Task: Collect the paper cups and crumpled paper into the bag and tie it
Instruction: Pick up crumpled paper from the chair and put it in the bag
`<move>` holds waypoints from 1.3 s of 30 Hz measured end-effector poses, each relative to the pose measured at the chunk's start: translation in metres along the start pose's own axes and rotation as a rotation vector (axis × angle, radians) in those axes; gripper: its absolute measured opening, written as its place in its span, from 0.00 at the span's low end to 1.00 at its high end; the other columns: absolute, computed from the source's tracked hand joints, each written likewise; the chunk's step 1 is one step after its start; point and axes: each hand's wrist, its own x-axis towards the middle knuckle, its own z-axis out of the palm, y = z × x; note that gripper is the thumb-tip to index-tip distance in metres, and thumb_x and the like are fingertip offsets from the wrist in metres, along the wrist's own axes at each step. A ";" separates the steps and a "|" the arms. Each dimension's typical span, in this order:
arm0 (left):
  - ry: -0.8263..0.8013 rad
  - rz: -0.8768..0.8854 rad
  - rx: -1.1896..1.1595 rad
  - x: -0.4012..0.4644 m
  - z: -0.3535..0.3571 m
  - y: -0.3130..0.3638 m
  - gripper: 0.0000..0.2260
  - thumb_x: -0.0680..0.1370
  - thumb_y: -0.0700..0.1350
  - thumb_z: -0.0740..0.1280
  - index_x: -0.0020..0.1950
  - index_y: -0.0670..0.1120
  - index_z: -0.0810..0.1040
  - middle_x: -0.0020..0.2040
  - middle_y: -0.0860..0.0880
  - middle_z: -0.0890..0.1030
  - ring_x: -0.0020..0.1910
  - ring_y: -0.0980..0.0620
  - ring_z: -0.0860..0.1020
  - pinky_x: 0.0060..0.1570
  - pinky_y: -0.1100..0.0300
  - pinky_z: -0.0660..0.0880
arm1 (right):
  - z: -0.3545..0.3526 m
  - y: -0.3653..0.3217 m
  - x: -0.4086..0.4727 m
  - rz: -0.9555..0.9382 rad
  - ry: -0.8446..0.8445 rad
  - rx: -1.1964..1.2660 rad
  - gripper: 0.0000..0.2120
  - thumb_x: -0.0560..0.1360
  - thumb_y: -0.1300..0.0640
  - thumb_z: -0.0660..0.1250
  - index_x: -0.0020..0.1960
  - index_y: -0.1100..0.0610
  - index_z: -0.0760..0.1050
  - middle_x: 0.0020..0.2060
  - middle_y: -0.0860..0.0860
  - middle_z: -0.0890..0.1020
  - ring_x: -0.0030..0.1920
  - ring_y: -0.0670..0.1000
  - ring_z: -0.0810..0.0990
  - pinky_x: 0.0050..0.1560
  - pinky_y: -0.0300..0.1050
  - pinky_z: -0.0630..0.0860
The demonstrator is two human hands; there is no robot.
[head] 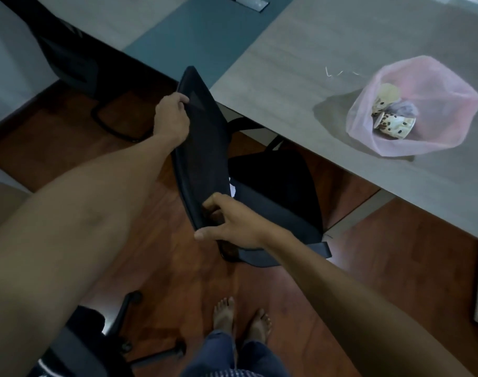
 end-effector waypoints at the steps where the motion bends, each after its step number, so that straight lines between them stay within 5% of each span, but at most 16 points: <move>1: 0.004 0.008 0.036 -0.002 -0.002 0.002 0.15 0.84 0.39 0.56 0.65 0.45 0.78 0.67 0.42 0.76 0.64 0.43 0.74 0.60 0.50 0.74 | -0.006 0.002 -0.003 0.031 -0.003 0.018 0.22 0.71 0.43 0.78 0.58 0.50 0.75 0.56 0.46 0.80 0.57 0.44 0.79 0.59 0.42 0.78; 6: 0.040 0.137 0.206 -0.027 -0.009 0.023 0.13 0.79 0.40 0.63 0.62 0.47 0.79 0.66 0.45 0.75 0.65 0.43 0.71 0.62 0.48 0.70 | -0.041 0.039 -0.024 0.158 0.120 -0.183 0.15 0.73 0.45 0.76 0.55 0.52 0.80 0.49 0.45 0.84 0.50 0.45 0.83 0.55 0.49 0.81; 13: -0.127 0.143 -0.002 -0.074 0.023 0.059 0.12 0.81 0.43 0.64 0.64 0.45 0.78 0.62 0.44 0.77 0.58 0.45 0.78 0.59 0.46 0.77 | -0.116 0.109 -0.043 0.381 0.282 -0.284 0.13 0.79 0.53 0.70 0.61 0.58 0.78 0.52 0.54 0.82 0.50 0.54 0.81 0.53 0.52 0.79; 18: -0.180 -0.073 -0.086 -0.093 0.071 0.067 0.16 0.81 0.42 0.66 0.69 0.45 0.75 0.64 0.45 0.76 0.59 0.46 0.78 0.59 0.48 0.77 | -0.161 0.150 -0.027 0.427 0.314 -0.293 0.13 0.79 0.54 0.69 0.61 0.57 0.78 0.51 0.52 0.81 0.51 0.54 0.80 0.49 0.44 0.72; 25: -0.219 -0.484 -0.260 -0.127 0.176 0.060 0.22 0.81 0.42 0.66 0.75 0.44 0.69 0.67 0.45 0.76 0.60 0.47 0.78 0.56 0.57 0.75 | -0.190 0.205 0.028 0.368 0.233 -0.278 0.13 0.82 0.56 0.66 0.65 0.57 0.75 0.51 0.53 0.82 0.47 0.52 0.81 0.52 0.49 0.79; 31: -0.205 -0.818 -0.366 -0.164 0.302 0.023 0.27 0.79 0.44 0.67 0.77 0.43 0.64 0.69 0.42 0.75 0.65 0.43 0.77 0.66 0.49 0.75 | -0.173 0.274 0.112 0.291 0.175 -0.269 0.16 0.82 0.56 0.65 0.70 0.57 0.73 0.53 0.50 0.80 0.49 0.49 0.80 0.53 0.47 0.79; 34: -0.125 -1.033 -0.427 -0.179 0.359 0.001 0.30 0.78 0.45 0.69 0.78 0.41 0.61 0.73 0.40 0.71 0.69 0.40 0.74 0.68 0.47 0.72 | -0.149 0.314 0.159 0.255 0.119 -0.262 0.19 0.82 0.58 0.66 0.72 0.57 0.72 0.46 0.46 0.80 0.45 0.43 0.80 0.44 0.36 0.74; 39: 0.137 -1.195 -0.498 -0.189 0.420 -0.027 0.42 0.77 0.48 0.73 0.83 0.44 0.51 0.80 0.38 0.58 0.78 0.40 0.60 0.77 0.45 0.59 | -0.103 0.366 0.245 0.175 -0.027 -0.259 0.30 0.77 0.60 0.70 0.77 0.56 0.65 0.55 0.50 0.76 0.60 0.56 0.80 0.54 0.40 0.73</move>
